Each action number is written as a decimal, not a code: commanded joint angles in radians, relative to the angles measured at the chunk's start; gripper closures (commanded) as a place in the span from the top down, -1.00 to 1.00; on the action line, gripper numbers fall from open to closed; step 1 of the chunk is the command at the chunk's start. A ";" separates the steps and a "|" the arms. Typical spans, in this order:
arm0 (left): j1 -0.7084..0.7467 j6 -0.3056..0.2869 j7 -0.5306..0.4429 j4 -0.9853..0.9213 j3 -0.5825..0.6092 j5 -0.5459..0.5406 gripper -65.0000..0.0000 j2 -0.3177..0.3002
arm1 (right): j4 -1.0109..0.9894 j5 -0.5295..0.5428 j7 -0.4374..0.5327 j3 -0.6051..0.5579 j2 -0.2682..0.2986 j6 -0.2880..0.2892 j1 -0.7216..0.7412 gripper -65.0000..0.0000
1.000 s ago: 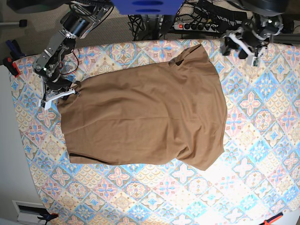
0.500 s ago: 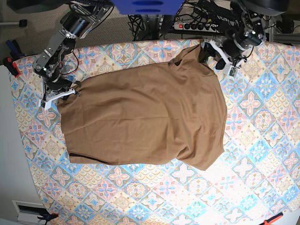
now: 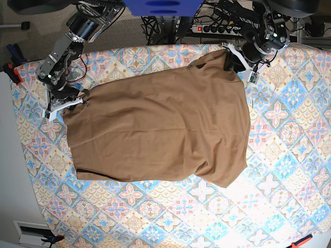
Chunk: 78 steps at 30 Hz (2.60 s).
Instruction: Layout the t-shirt on the table in an organized manner, then fold the t-shirt properly
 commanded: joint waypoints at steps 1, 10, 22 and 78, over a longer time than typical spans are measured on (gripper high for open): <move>0.027 -0.047 0.099 -0.007 0.013 -0.011 -1.00 0.010 | 0.002 -0.005 -0.049 -0.006 -0.006 0.004 0.001 -1.00; 0.091 -0.047 0.100 0.081 -0.156 -0.016 -1.00 0.037 | 0.006 -0.005 -0.049 -0.006 -0.006 0.004 -0.002 -1.00; 0.104 -0.047 0.102 0.147 -0.293 -0.017 -1.00 0.076 | 0.133 -0.002 -0.042 -0.006 -0.007 0.007 -0.044 -1.00; -0.478 -0.047 0.676 0.325 -0.308 0.787 -1.00 0.185 | 0.276 0.250 -0.089 0.060 -0.050 0.003 -0.165 -1.00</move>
